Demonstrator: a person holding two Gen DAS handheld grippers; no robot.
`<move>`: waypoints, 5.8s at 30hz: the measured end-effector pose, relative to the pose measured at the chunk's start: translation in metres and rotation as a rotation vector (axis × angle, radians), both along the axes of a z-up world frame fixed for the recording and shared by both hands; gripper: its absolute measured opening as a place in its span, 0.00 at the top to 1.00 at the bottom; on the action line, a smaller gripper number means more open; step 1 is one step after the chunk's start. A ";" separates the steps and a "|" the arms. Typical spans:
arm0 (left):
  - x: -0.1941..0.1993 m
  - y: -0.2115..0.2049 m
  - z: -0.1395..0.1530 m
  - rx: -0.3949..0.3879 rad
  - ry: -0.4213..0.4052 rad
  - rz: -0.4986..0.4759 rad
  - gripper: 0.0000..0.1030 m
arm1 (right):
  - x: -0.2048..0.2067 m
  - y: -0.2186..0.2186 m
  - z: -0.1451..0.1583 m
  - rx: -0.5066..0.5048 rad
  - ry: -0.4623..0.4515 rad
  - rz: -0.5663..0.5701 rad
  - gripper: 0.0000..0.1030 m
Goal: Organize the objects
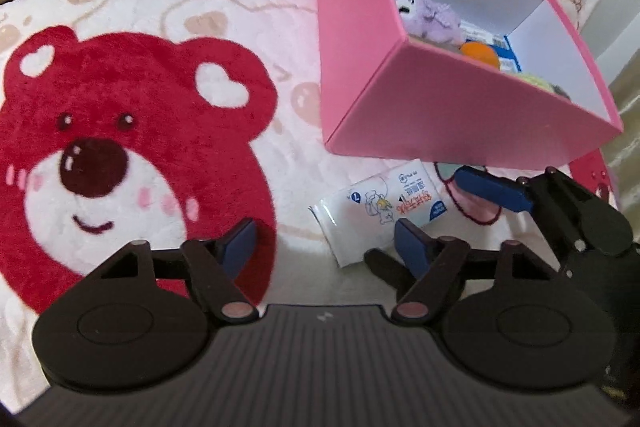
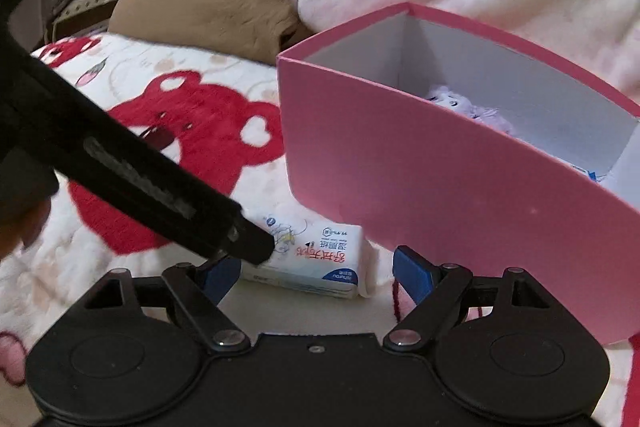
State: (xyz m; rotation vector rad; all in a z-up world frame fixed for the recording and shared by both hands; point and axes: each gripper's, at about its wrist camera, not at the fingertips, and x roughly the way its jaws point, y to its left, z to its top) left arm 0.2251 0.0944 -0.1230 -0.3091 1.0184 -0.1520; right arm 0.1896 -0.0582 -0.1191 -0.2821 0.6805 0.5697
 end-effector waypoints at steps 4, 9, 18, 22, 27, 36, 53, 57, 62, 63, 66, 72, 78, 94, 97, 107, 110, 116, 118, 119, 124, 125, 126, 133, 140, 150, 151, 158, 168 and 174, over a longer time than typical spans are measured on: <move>0.001 -0.001 0.000 -0.037 -0.025 -0.001 0.52 | 0.002 0.003 -0.008 0.014 0.050 0.022 0.16; 0.007 -0.001 -0.003 -0.097 -0.011 -0.022 0.62 | 0.011 0.001 -0.017 0.010 0.093 0.001 0.16; 0.004 -0.011 0.001 -0.117 -0.018 -0.043 0.62 | -0.003 -0.002 -0.005 -0.046 0.083 -0.004 0.23; -0.005 -0.013 0.008 -0.131 -0.017 -0.050 0.62 | -0.014 -0.005 0.007 -0.044 0.087 0.002 0.20; -0.020 -0.012 0.016 -0.167 -0.013 -0.065 0.62 | -0.026 -0.013 0.023 0.001 0.092 0.008 0.15; -0.041 -0.007 0.042 -0.240 -0.046 -0.069 0.62 | -0.049 -0.024 0.053 0.038 0.065 0.031 0.19; -0.076 -0.045 0.095 -0.227 -0.167 -0.078 0.62 | -0.074 -0.072 0.103 0.076 0.009 0.027 0.40; -0.079 -0.051 0.105 -0.243 -0.167 -0.081 0.62 | -0.079 -0.077 0.112 0.068 -0.004 0.019 0.40; -0.085 -0.063 0.113 -0.211 -0.187 -0.093 0.62 | -0.084 -0.085 0.119 0.077 -0.015 0.014 0.41; -0.085 -0.065 0.113 -0.209 -0.186 -0.089 0.62 | -0.084 -0.086 0.120 0.075 -0.011 0.013 0.41; -0.083 -0.069 0.118 -0.201 -0.185 -0.089 0.62 | -0.083 -0.088 0.124 0.076 -0.012 0.009 0.41; -0.065 -0.072 0.147 -0.200 -0.177 -0.097 0.62 | -0.073 -0.094 0.155 0.095 -0.021 -0.014 0.41; -0.029 -0.084 0.178 -0.199 -0.199 -0.138 0.61 | -0.043 -0.104 0.191 0.084 -0.024 -0.074 0.41; 0.111 -0.090 0.146 -0.213 -0.190 -0.048 0.61 | 0.111 -0.107 0.171 0.004 0.124 -0.147 0.47; 0.135 -0.093 0.131 -0.219 -0.167 -0.045 0.62 | 0.134 -0.105 0.158 -0.035 0.154 -0.164 0.47; 0.185 -0.109 0.087 -0.230 -0.088 -0.044 0.62 | 0.187 -0.107 0.114 -0.150 0.234 -0.192 0.47; 0.191 -0.112 0.076 -0.223 -0.070 -0.049 0.62 | 0.197 -0.107 0.101 -0.171 0.247 -0.198 0.47; 0.201 -0.120 0.061 -0.168 -0.030 -0.024 0.57 | 0.203 -0.108 0.082 -0.167 0.259 -0.202 0.48; 0.203 -0.124 0.060 -0.126 -0.001 -0.018 0.56 | 0.202 -0.108 0.080 -0.166 0.253 -0.204 0.48; 0.203 -0.126 0.060 -0.100 0.014 -0.018 0.56 | 0.201 -0.109 0.080 -0.153 0.251 -0.208 0.48; 0.196 -0.126 0.071 -0.044 0.048 0.019 0.46 | 0.190 -0.118 0.089 -0.076 0.232 -0.222 0.48; 0.192 -0.125 0.075 -0.031 0.041 0.018 0.44 | 0.186 -0.121 0.092 -0.059 0.226 -0.224 0.48; 0.187 -0.125 0.080 -0.016 0.030 0.015 0.43 | 0.181 -0.125 0.096 -0.037 0.220 -0.226 0.48; 0.144 -0.111 0.122 0.050 -0.031 -0.021 0.28 | 0.146 -0.154 0.124 0.072 0.214 -0.260 0.47; 0.096 -0.107 0.167 0.123 -0.037 -0.060 0.25 | 0.105 -0.158 0.170 0.100 0.171 -0.257 0.45; 0.014 -0.106 0.222 0.255 -0.072 -0.018 0.05 | 0.053 -0.157 0.202 0.157 0.132 -0.275 0.37; 0.007 -0.106 0.224 0.250 -0.074 -0.025 0.05 | 0.048 -0.158 0.204 0.165 0.129 -0.282 0.36; -0.036 -0.100 0.232 0.228 -0.070 0.004 0.05 | 0.009 -0.159 0.225 0.199 0.081 -0.311 0.27; -0.069 -0.091 0.226 0.290 -0.065 0.040 0.05 | -0.024 -0.157 0.229 0.160 0.131 -0.363 0.21; -0.083 -0.085 0.220 0.278 -0.070 0.058 0.05 | -0.036 -0.152 0.223 0.109 0.141 -0.393 0.18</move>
